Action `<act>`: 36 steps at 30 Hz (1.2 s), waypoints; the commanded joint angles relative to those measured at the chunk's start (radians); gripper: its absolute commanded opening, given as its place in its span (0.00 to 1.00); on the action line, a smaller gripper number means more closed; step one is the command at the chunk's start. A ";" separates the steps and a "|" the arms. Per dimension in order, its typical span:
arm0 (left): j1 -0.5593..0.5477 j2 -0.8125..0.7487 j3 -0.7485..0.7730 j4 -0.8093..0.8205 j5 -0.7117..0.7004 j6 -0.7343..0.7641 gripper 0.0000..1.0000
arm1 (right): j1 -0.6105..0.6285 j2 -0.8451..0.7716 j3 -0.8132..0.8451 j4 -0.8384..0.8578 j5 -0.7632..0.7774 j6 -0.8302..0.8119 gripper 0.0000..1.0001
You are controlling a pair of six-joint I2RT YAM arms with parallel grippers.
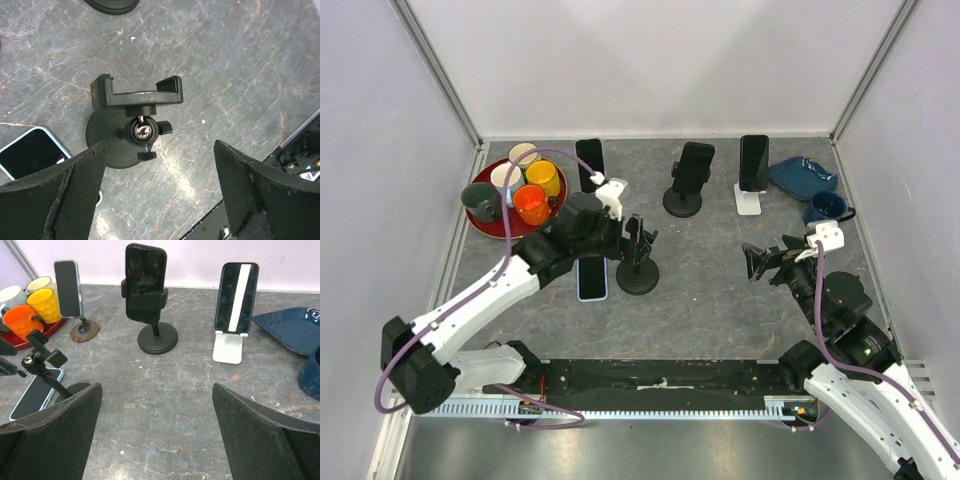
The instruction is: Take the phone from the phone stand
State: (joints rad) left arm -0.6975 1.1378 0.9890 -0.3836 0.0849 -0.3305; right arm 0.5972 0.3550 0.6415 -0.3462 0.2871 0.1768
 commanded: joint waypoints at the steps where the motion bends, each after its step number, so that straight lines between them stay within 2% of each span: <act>1: -0.051 0.092 0.092 -0.060 -0.132 0.045 0.88 | 0.000 -0.031 -0.016 0.021 0.067 0.004 0.98; 5: -0.074 0.168 0.151 -0.103 -0.227 0.039 0.78 | 0.000 -0.033 -0.017 0.019 0.070 0.004 0.98; 8: -0.085 0.207 0.183 -0.123 -0.263 0.039 0.75 | 0.000 -0.034 -0.019 0.019 0.072 0.003 0.98; 11: -0.096 0.241 0.198 -0.130 -0.284 0.044 0.67 | 0.000 -0.030 -0.017 0.021 0.072 0.003 0.98; 21: -0.140 0.321 0.247 -0.170 -0.335 0.048 0.59 | 0.000 -0.039 -0.022 0.019 0.075 0.001 0.98; 24: -0.146 0.329 0.255 -0.178 -0.355 0.051 0.52 | 0.000 -0.037 -0.020 0.021 0.073 0.003 0.98; 28: -0.152 0.330 0.269 -0.176 -0.358 0.056 0.27 | 0.000 -0.037 -0.020 0.019 0.075 0.003 0.98; 30: -0.155 0.321 0.287 -0.176 -0.356 0.057 0.20 | 0.000 -0.040 -0.022 0.018 0.072 0.003 0.98; 31: -0.155 0.317 0.295 -0.175 -0.350 0.056 0.12 | 0.000 -0.042 -0.022 0.019 0.073 0.003 0.98; 34: -0.155 0.283 0.324 -0.172 -0.343 0.056 0.02 | 0.001 -0.042 -0.023 0.019 0.073 0.003 0.98; 36: -0.157 0.263 0.347 -0.176 -0.365 0.071 0.02 | 0.000 -0.042 -0.022 0.018 0.072 0.004 0.98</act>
State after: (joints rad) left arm -0.8486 1.4670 1.2400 -0.6037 -0.2363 -0.3042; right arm 0.5972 0.3233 0.6281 -0.3462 0.3428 0.1787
